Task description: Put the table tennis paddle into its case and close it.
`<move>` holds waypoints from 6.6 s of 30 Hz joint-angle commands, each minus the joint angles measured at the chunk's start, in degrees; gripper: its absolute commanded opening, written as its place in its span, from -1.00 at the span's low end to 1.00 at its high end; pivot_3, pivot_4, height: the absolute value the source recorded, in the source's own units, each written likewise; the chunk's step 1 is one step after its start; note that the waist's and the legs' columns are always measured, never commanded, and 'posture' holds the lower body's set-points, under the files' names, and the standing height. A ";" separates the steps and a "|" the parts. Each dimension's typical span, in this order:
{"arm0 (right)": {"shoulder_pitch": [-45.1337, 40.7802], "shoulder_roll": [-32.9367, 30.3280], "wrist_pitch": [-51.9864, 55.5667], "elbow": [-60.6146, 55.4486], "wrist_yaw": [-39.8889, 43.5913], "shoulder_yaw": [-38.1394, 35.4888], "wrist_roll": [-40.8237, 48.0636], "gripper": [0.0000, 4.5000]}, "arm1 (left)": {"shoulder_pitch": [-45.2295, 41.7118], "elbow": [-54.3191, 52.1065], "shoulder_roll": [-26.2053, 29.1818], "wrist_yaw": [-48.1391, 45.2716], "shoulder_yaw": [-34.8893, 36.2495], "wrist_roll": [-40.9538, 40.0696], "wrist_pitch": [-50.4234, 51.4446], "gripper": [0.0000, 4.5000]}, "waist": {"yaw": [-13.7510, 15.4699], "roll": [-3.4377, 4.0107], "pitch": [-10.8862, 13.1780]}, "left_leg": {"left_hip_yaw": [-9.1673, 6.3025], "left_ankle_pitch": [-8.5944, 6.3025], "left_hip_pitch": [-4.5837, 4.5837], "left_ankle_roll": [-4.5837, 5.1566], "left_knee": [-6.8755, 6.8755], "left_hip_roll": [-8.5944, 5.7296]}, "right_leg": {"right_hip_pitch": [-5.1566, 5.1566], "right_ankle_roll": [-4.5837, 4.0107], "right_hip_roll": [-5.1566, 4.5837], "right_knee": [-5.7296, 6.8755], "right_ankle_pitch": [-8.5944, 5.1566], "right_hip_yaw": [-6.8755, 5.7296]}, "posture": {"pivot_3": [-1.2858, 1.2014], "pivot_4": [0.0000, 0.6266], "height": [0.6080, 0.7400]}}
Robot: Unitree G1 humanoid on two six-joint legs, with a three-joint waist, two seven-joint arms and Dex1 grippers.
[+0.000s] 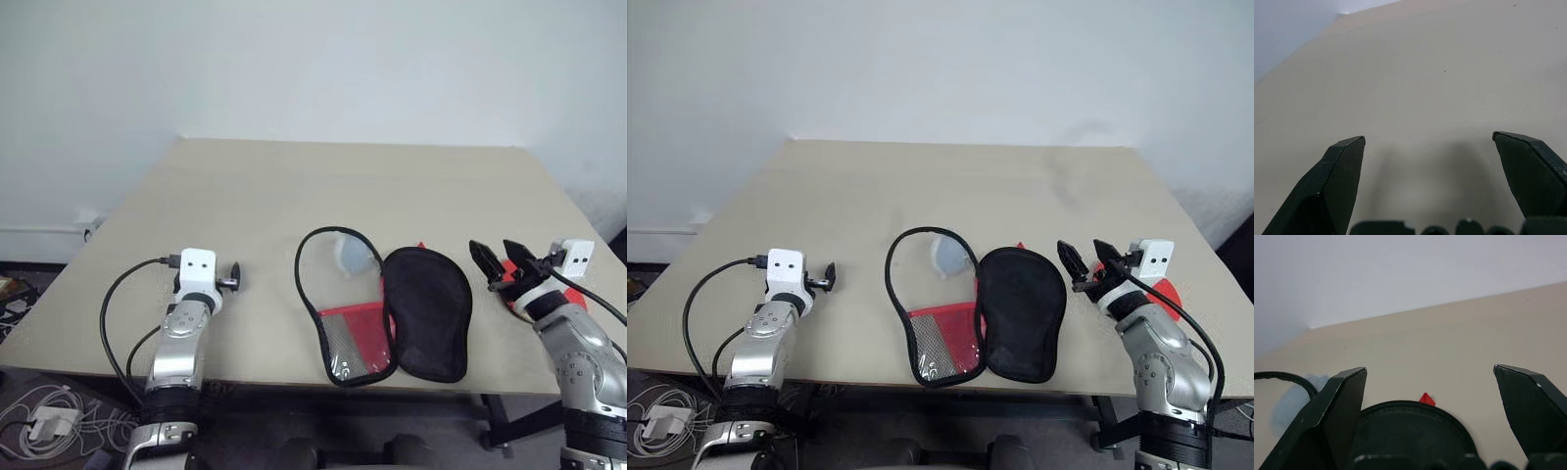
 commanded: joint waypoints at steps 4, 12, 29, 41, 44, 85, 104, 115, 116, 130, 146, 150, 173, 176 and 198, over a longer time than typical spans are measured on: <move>0.77 1.31 -2.38 -2.15 -1.29 -0.33 -0.80 0.99 | -0.83 1.78 1.31 0.01 1.32 -0.33 -2.06 1.00 | -0.05 0.01 0.00 | -0.01 0.00 0.01 0.00 -0.01 0.00 | -0.01 0.00 0.01 0.00 0.00 -0.01 | 0.03 -1.00 0.64; -1.79 1.65 -4.06 2.10 -0.95 -0.26 -2.32 0.99 | -1.45 0.17 0.46 -0.25 0.15 -0.21 -2.14 1.00 | -0.32 0.01 0.00 | -0.02 0.00 0.01 0.00 -0.02 0.02 | 0.00 0.00 0.02 0.00 0.00 -0.02 | 0.03 -1.00 0.64; 3.09 -6.67 7.75 -3.66 -9.55 -8.55 -1.55 0.99 | 6.71 -22.02 -2.26 -7.92 -5.34 -3.42 11.50 1.00 | -0.33 0.02 0.00 | 0.03 -0.01 -0.01 0.01 -0.05 0.04 | -0.02 0.00 0.00 -0.02 0.00 0.06 | 0.03 -1.00 0.64; 14.78 -13.06 24.36 -7.83 -6.83 -12.85 3.02 0.99 | 6.45 -26.82 5.02 -22.04 -7.11 -9.17 13.80 1.00 | 0.00 0.08 -0.02 | 0.12 -0.12 0.01 0.23 0.00 0.04 | 0.07 -0.01 0.02 -0.07 -0.01 0.06 | 0.03 -1.00 0.64; 15.30 -13.38 25.14 -6.48 -7.32 -15.23 2.47 0.99 | 3.93 -25.97 6.10 -24.92 -7.90 -10.06 13.33 1.00 | 0.03 0.12 -0.01 | 0.11 -0.12 0.01 0.22 0.00 0.04 | 0.10 -0.01 0.03 -0.08 -0.01 0.03 | 0.03 -1.00 0.64; 10.30 -19.47 42.11 -15.74 -2.97 -12.48 2.25 -0.51 | -2.86 -12.88 2.78 -25.49 -13.13 -7.41 4.72 1.00 | -0.24 0.05 -0.09 | 0.11 -0.11 0.04 0.20 0.04 0.08 | 0.14 0.01 0.04 -0.13 -0.01 0.07 | 0.03 -1.00 0.64; 1.62 4.47 67.67 -36.23 -21.29 -6.31 4.53 -0.51 | -6.47 -7.87 1.39 -28.24 -15.25 -6.44 2.08 1.00 | 0.00 0.04 -0.09 | 0.05 -0.10 -0.03 0.18 0.05 0.05 | 0.04 0.01 0.03 -0.11 -0.01 0.03 | 0.03 -1.00 0.64; -2.89 9.60 71.03 -34.94 -26.46 -2.40 0.99 -0.51 | -7.56 -5.91 0.64 -28.59 -15.61 -6.10 0.92 1.00 | -0.01 0.07 -0.10 | 0.03 -0.09 -0.03 0.17 0.04 0.05 | 0.03 0.01 0.04 -0.10 -0.01 -0.01 | 0.03 -1.00 0.64; -3.07 9.97 71.03 -34.80 -26.77 -2.49 1.00 -0.51 | -7.76 -5.59 0.58 -28.57 -15.58 -6.07 0.78 1.00 | -0.02 0.07 -0.10 | 0.04 -0.09 -0.03 0.17 0.04 0.04 | 0.03 0.01 0.04 -0.10 -0.01 0.00 | 0.03 -1.00 0.64; -0.28 10.60 71.03 -34.55 -28.80 -1.26 -2.15 -0.51 | -9.75 -2.94 -0.45 -28.62 -15.59 -6.00 -0.58 1.00 | -0.01 0.08 -0.10 | 0.02 -0.09 -0.02 0.17 0.04 0.04 | 0.05 0.01 0.05 -0.10 -0.01 -0.03 | 0.03 -1.00 0.64; -2.49 11.59 71.03 -35.20 -26.10 0.04 -2.53 1.00 | -9.61 -3.12 -0.50 -28.86 -15.48 -5.89 -0.72 1.00 | -0.03 0.09 -0.10 | 0.02 -0.09 -0.02 0.17 0.03 0.04 | 0.03 0.01 0.05 -0.10 -0.01 -0.03 | 0.03 -1.00 0.64; -4.17 8.88 71.03 -38.25 -22.09 -2.76 -0.53 1.00 | -9.45 -3.27 -0.51 -28.78 -15.50 -5.81 -0.89 1.00 | -0.03 0.09 -0.10 | 0.02 -0.09 -0.02 0.17 0.03 0.05 | 0.04 0.01 0.05 -0.11 -0.01 -0.03 | 0.03 -1.00 0.64; -19.17 7.35 41.07 -25.15 -20.33 -34.48 13.32 1.00 | -20.97 4.09 -15.01 -40.48 -24.97 -8.39 5.39 1.00 | 0.03 0.12 -0.09 | 0.04 -0.11 -0.05 0.23 0.05 -0.01 | 0.14 0.02 0.01 -0.16 -0.02 -0.02 | 0.03 -1.00 0.64; -17.20 7.35 38.37 -24.17 -22.41 -31.44 11.59 1.00 | -21.78 4.31 -17.35 -41.96 -25.57 -8.89 7.78 1.00 | -0.40 0.20 -0.10 | 0.07 -0.12 -0.05 0.23 0.01 0.02 | 0.05 0.03 0.03 -0.16 -0.02 0.02 | 0.03 -1.00 0.64; -5.87 7.15 27.55 -21.83 -28.31 -18.84 9.96 1.00 | -21.88 -5.47 -11.05 -40.14 -18.53 -28.05 61.62 1.00 | -1.07 0.72 -0.08 | 0.06 -0.10 0.00 0.23 -0.06 0.06 | 0.04 0.05 0.08 -0.14 -0.04 0.08 | 0.03 -1.00 0.64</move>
